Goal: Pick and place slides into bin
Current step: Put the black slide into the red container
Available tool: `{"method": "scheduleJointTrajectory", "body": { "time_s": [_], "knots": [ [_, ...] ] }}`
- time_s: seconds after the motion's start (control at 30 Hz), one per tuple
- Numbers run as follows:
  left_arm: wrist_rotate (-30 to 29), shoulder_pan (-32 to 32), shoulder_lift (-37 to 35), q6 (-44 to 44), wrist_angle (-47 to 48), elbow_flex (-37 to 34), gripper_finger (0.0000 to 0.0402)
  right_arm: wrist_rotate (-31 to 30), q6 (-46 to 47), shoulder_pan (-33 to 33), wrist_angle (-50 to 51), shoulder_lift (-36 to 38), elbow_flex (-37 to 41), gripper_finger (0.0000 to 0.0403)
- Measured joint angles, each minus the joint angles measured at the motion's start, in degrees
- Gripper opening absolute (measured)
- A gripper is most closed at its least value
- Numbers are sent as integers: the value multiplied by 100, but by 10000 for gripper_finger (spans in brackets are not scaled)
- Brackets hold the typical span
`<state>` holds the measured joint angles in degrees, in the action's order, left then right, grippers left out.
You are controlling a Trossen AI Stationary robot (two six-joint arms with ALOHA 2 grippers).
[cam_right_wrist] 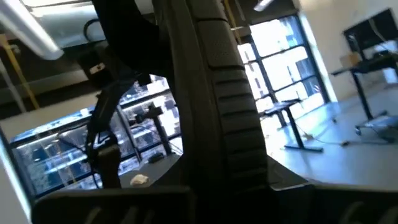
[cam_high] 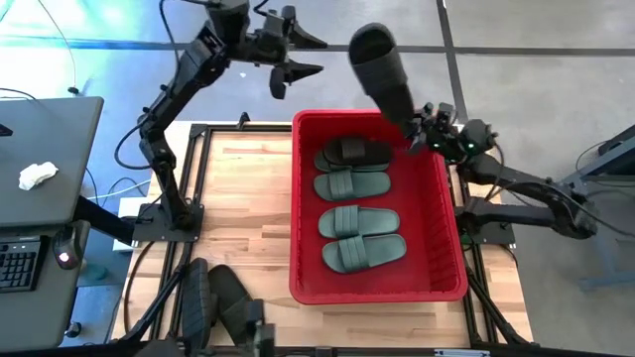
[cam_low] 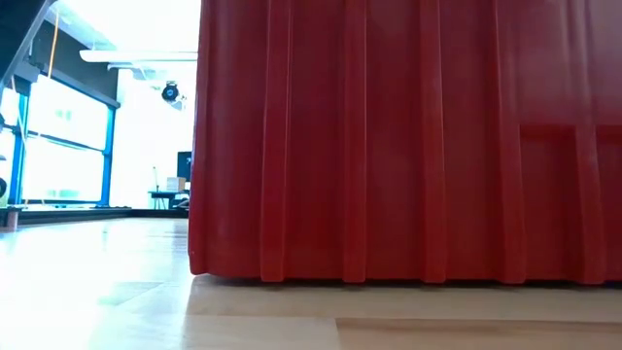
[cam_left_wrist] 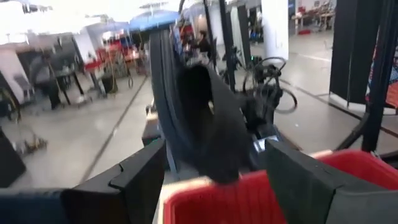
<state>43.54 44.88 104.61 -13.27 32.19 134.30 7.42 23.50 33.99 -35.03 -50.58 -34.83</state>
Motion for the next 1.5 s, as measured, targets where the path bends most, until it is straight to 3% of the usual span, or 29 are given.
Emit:
{"method": "scheduleJointTrajectory", "body": {
  "time_s": [0.17,0.3,0.57,0.67,0.8,1.07,1.5],
  "knots": [
    [104,223,-112,-241,702,-4,247,690,326,645,1523,631,-204,39],
    [113,244,-219,-591,917,3,238,1603,166,1099,3745,614,-1260,39],
    [145,236,-295,-1009,1110,0,233,3613,-889,1819,8918,-806,-4215,38],
    [148,236,-290,-1100,1326,-2,233,3829,-1425,1904,10592,-1444,-4987,39],
    [143,236,-288,-1296,1655,0,234,3908,-2123,1922,12047,-2164,-5522,41],
    [54,236,-285,-1606,2118,0,234,4725,-2592,1872,12483,-3182,-5161,37],
    [36,236,-282,-1800,2221,0,234,5140,-2619,1384,12385,-4208,-4152,37]
  ]
}}
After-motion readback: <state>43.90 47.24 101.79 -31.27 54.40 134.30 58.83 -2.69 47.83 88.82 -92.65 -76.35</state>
